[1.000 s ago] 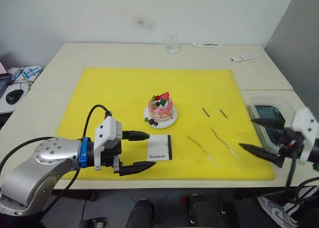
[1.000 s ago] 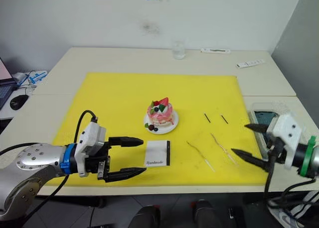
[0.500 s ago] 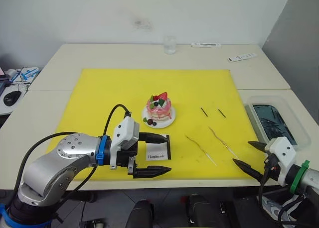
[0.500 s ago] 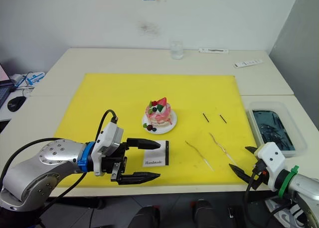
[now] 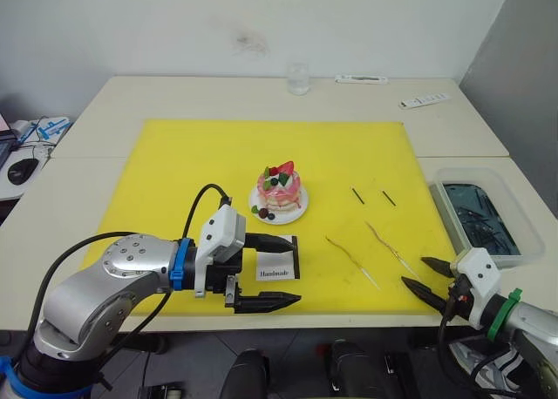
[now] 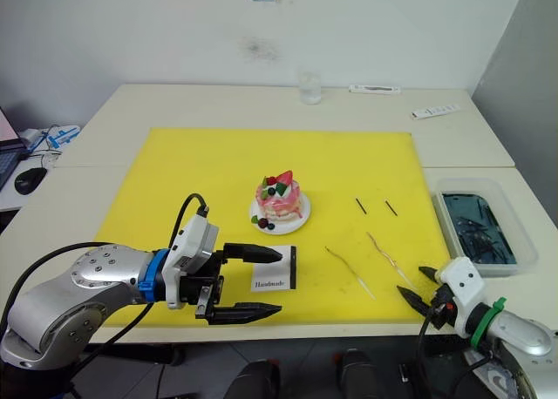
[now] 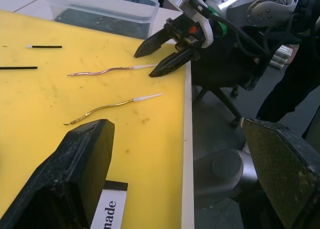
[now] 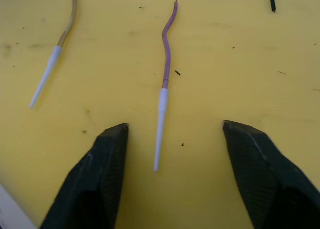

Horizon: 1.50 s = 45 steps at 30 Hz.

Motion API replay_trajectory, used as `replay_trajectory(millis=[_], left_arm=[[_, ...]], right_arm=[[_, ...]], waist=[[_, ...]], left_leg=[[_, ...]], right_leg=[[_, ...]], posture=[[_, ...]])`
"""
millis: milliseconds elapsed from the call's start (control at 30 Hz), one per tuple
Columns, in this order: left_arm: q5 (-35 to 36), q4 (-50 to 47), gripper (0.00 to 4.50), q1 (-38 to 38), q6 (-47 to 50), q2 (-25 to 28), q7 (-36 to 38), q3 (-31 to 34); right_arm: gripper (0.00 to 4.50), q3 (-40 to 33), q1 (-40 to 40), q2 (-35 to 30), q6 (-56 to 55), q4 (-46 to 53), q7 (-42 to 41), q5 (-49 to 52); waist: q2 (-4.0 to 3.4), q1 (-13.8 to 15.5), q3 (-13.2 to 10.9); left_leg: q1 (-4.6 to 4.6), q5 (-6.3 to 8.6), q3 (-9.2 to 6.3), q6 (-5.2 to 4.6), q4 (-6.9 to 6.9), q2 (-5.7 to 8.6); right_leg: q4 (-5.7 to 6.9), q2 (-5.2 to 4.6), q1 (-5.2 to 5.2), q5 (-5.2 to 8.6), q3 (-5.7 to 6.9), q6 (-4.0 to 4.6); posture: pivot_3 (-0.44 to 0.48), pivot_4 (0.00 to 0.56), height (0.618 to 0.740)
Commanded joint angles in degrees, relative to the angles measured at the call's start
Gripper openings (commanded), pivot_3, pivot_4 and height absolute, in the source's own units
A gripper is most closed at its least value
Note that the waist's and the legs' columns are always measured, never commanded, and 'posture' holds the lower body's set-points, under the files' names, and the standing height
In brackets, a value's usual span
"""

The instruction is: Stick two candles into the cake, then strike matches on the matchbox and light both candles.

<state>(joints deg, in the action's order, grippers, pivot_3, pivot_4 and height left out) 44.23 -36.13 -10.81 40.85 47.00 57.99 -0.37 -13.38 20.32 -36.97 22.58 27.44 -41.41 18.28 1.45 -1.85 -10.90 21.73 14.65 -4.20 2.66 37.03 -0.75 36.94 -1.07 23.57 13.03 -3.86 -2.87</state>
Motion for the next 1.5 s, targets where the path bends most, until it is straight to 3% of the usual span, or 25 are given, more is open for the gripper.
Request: replay_trajectory(millis=[33,200,233,700,967,1067,1167,1367,1500], left_arm=[[0.52,-0.61,4.5,-0.7,-0.21,0.01,-0.43,0.36],[0.16,-0.17,4.5,-0.53,-0.31,0.2,-0.42,0.5],[0.06,-0.1,4.5,-0.41,-0.34,0.26,-0.46,0.6],[2.6,1.92,4.5,2.71,2.22,-0.83,-5.71,4.51],[20.08,5.27,4.5,0.12,13.53,-5.71,-16.13,10.4],[31.41,6.96,4.5,-3.94,15.57,-10.4,-25.01,10.83],[38.35,8.11,4.5,-6.42,15.8,-13.35,-31.84,10.5],[45.66,9.91,4.5,-10.1,11.11,-23.02,-44.23,8.23],[49.05,9.69,4.5,-10.69,8.46,-27.36,-48.45,7.32]], right_arm=[[1.81,-0.25,0.81,-0.23,-0.2,-0.08,0.46,-0.61],[0.07,-0.35,1.07,-0.17,-0.04,0.23,0.77,-0.03],[0.03,-0.49,1.17,-0.24,0.17,0.52,0.77,0.18],[0.03,-8.8,-1.3,-2.9,7.76,9.35,-0.42,10.8],[0.03,-8.25,-18.49,-2.23,19.07,14.76,7.38,28.2],[0.03,-5.29,-27.65,1.63,22.37,14.3,13.32,36.77],[0.03,-3.49,-31.85,3.83,24.18,13.51,17.02,41.23],[0.03,2.05,-38.98,11.38,25.45,11.36,26.07,50.7],[0.03,4.29,-40.26,12.45,25.7,10.86,28.59,53.44]], waist=[[0.0,0.0,0.0],[0.01,0.01,0.01],[0.01,0.01,0.01],[0.01,0.01,0.0],[0.04,-0.03,-0.04],[0.04,0.01,-0.05],[0.05,0.15,-0.04],[0.05,0.12,-0.04],[0.05,0.11,-0.04]], left_leg=[[0.0,0.0,0.0,0.0,0.0,0.0],[-0.01,0.0,0.0,0.0,0.01,0.0],[-0.01,0.0,0.0,0.0,0.01,0.0],[0.02,0.0,-0.02,0.0,-0.02,0.0],[0.02,0.0,-0.1,-0.01,0.01,-0.03],[0.06,0.0,-0.14,-0.01,0.01,0.0],[0.14,0.0,-0.21,-0.01,-0.01,0.04],[0.18,0.0,-0.25,0.01,-0.06,0.07],[0.18,0.0,-0.28,0.01,-0.06,0.07]], right_leg=[[0.0,0.0,0.0,0.0,0.0,0.0],[0.0,0.0,0.0,0.0,0.0,0.0],[0.01,0.0,0.0,0.0,0.01,0.0],[0.01,0.0,0.03,0.0,0.01,0.0],[0.03,0.03,0.04,0.0,0.08,-0.01],[0.02,0.03,0.02,-0.01,0.08,-0.02],[0.01,0.03,0.03,-0.02,0.11,-0.03],[0.04,0.01,0.06,-0.1,0.1,-0.24],[0.04,0.02,0.05,-0.07,0.14,-0.19]], posture=[[0.0,0.15,0.74],[0.0,0.15,0.74],[0.0,0.15,0.74],[0.0,0.15,0.74],[0.0,0.15,0.74],[0.0,0.15,0.74],[0.0,0.15,0.74],[0.0,0.15,0.74],[0.0,0.15,0.74]])
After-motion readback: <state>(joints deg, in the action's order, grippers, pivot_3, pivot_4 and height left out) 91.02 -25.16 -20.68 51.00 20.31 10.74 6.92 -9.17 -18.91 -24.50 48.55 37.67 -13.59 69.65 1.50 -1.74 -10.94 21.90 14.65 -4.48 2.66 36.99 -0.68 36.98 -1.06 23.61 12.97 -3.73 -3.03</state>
